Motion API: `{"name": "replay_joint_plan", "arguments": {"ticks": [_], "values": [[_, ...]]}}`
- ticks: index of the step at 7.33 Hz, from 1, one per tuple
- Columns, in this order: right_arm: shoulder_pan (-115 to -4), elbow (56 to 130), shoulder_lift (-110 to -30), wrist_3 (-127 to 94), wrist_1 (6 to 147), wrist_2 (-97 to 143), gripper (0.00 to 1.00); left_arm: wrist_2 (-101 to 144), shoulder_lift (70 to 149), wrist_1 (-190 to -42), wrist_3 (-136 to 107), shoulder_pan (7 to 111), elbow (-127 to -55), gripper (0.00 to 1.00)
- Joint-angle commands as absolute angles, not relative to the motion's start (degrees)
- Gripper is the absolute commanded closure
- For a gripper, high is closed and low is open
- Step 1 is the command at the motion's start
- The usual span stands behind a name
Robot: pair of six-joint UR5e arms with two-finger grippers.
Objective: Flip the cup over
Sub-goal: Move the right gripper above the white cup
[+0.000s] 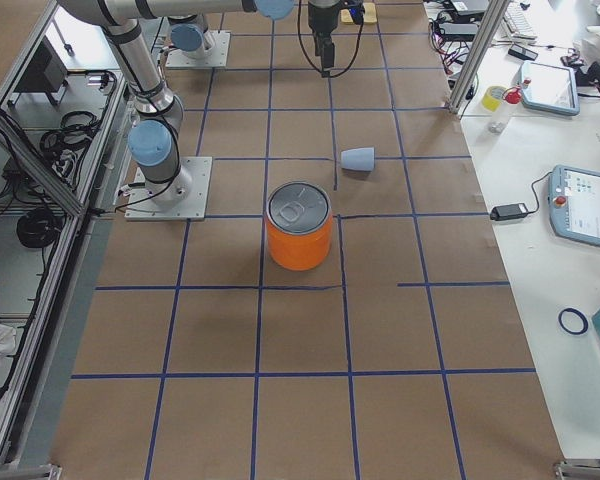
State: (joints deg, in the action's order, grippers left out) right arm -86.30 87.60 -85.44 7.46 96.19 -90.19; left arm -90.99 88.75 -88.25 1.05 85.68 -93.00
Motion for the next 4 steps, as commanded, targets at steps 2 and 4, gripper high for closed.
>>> {"name": "replay_joint_plan", "arguments": {"ticks": [2, 4], "values": [[-85.17, 88.85, -69.92, 3.80, 115.60, -90.09, 0.00, -93.23, 88.51, -88.33, 1.05, 85.69, -93.25, 0.00], [-85.25, 89.56, -65.40, 3.17, 119.79, -90.44, 0.00, -93.42, 88.16, -88.59, 1.05, 85.78, -93.51, 0.00]]}}
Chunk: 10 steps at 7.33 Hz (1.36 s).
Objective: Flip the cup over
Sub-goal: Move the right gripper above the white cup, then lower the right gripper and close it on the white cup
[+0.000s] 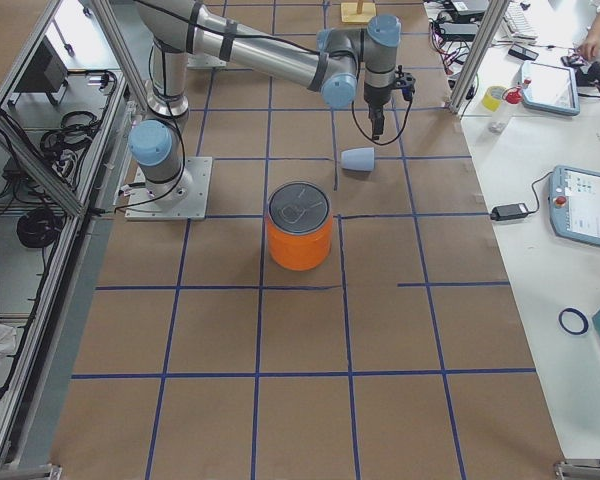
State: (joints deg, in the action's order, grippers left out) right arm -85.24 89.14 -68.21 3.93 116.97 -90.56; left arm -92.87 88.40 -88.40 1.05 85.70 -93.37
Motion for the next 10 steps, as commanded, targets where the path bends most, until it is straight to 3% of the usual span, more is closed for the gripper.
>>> {"name": "replay_joint_plan", "arguments": {"ticks": [1, 10], "values": [[-85.17, 91.21, -64.17, 0.73, 120.32, -89.74, 0.00, -93.69, 88.07, -88.51, 1.05, 85.69, -93.43, 0.00], [-85.25, 93.51, -58.80, 1.57, 124.45, -89.74, 0.00, -93.69, 87.89, -88.24, 0.97, 85.69, -94.66, 0.00]]}}
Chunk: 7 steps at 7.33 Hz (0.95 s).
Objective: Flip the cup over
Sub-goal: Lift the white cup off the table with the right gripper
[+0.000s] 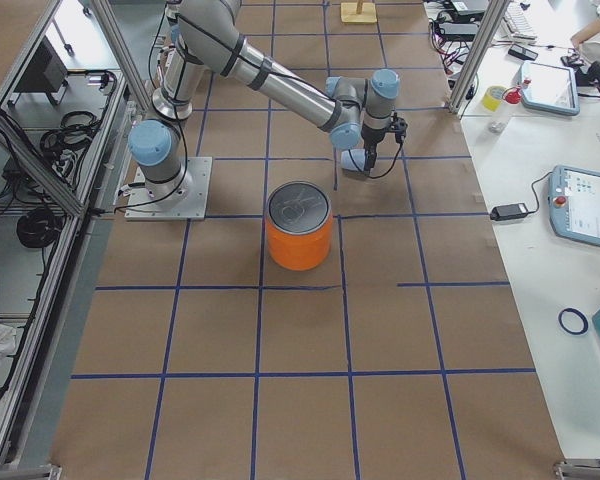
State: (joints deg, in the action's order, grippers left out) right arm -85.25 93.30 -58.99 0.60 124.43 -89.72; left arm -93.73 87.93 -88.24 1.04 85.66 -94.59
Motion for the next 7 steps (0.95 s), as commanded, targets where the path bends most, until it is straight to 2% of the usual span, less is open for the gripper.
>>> {"name": "replay_joint_plan", "arguments": {"ticks": [1, 7], "values": [[-85.25, 93.69, -58.71, 2.02, 124.45, -89.74, 0.00, -93.69, 87.98, -88.24, 1.05, 85.69, -94.66, 0.00], [-85.52, 94.04, -57.39, 2.02, 128.05, -89.56, 0.01, -93.69, 87.98, -87.98, 1.05, 85.61, -94.83, 0.00]]}}
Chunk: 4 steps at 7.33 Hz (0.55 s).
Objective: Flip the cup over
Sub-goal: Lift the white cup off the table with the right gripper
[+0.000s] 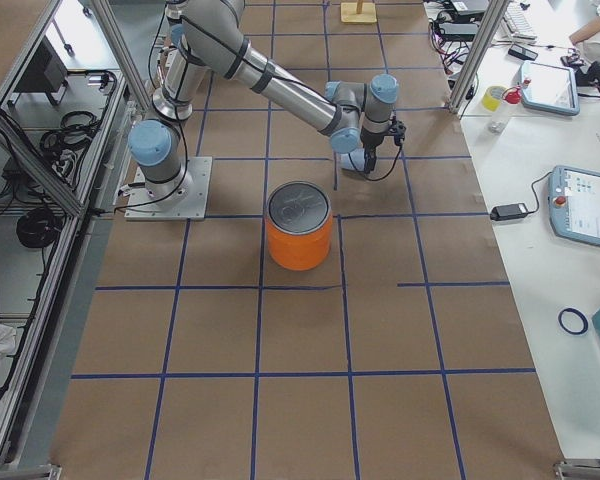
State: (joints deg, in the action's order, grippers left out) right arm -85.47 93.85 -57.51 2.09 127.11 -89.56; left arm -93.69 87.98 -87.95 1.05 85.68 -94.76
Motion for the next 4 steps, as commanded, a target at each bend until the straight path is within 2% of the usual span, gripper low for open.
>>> {"name": "replay_joint_plan", "arguments": {"ticks": [1, 2, 4], "values": [[-85.52, 94.13, -57.48, 2.02, 128.06, -89.65, 0.01, -93.69, 87.98, -87.89, 1.05, 85.69, -94.83, 0.00], [-85.60, 94.39, -57.74, 2.02, 128.06, -89.65, 0.14, -93.69, 87.98, -87.89, 1.05, 85.69, -94.92, 0.00], [-85.69, 94.57, -58.35, 2.28, 127.10, -89.73, 0.64, -93.69, 87.98, -87.89, 1.05, 85.69, -94.83, 0.00]]}}
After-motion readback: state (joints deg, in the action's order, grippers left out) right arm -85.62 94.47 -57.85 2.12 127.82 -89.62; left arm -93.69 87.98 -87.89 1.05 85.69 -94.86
